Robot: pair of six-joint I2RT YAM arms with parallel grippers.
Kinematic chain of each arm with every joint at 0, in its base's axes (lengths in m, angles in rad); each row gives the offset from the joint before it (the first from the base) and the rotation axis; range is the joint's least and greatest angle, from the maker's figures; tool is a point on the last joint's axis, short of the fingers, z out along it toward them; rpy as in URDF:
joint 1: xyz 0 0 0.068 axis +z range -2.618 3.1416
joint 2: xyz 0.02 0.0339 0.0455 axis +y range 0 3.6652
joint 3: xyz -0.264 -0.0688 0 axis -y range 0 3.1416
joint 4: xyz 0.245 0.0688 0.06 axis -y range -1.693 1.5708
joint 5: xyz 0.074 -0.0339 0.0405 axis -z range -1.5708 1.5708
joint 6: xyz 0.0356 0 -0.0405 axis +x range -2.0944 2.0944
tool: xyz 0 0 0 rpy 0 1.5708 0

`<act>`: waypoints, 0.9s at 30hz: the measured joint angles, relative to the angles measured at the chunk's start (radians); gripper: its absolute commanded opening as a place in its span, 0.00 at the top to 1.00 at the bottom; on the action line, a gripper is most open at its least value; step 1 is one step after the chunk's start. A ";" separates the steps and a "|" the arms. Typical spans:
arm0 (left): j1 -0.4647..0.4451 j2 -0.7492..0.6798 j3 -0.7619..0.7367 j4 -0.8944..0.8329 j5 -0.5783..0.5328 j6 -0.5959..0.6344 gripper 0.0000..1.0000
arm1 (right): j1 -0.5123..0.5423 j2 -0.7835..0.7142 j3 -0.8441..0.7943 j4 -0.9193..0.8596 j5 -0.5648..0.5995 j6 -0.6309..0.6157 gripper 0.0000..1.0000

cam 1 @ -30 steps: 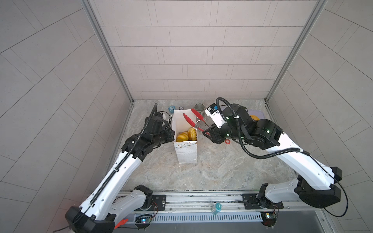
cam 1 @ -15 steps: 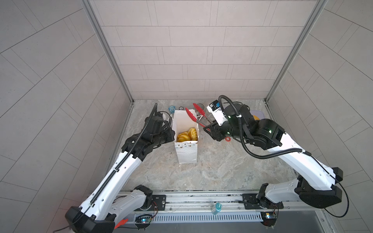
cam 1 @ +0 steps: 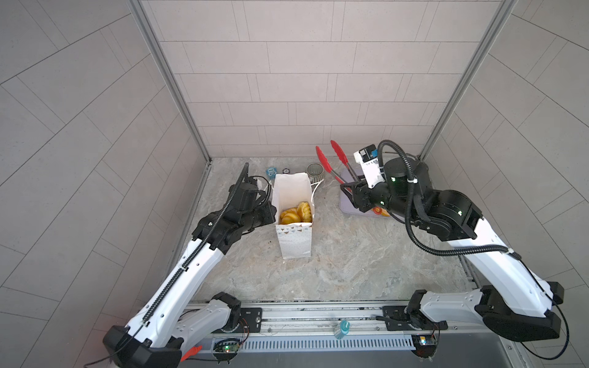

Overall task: Place the fake bread into the paper bag
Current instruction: 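Carry the empty tongs with the right gripper back to the tray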

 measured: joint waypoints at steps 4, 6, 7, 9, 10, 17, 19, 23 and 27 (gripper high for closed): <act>0.000 0.000 0.000 0.000 0.004 0.001 0.82 | -0.140 -0.029 -0.039 0.017 -0.046 0.043 0.46; 0.000 0.000 0.000 0.000 0.004 0.001 0.82 | -0.232 -0.050 -0.078 0.028 -0.087 0.074 0.47; 0.000 0.000 0.000 0.000 0.004 0.001 0.82 | -0.280 -0.060 -0.102 0.035 -0.112 0.092 0.48; 0.000 0.000 0.000 0.000 0.004 0.001 0.82 | -0.367 -0.075 -0.144 0.043 -0.156 0.122 0.48; 0.000 0.000 0.000 0.000 0.004 0.001 0.82 | -0.406 -0.080 -0.164 0.044 -0.180 0.138 0.48; 0.000 0.000 0.000 0.000 0.004 0.001 0.82 | -0.592 -0.088 -0.300 0.079 -0.324 0.220 0.49; 0.000 0.000 0.000 0.000 0.004 0.001 0.82 | -0.641 -0.090 -0.345 0.101 -0.362 0.239 0.49; 0.000 0.000 0.000 0.000 0.008 0.001 0.82 | -0.734 -0.093 -0.420 0.130 -0.418 0.269 0.49; 0.000 0.000 0.000 0.000 0.010 0.000 0.82 | -0.814 -0.093 -0.469 0.157 -0.462 0.288 0.49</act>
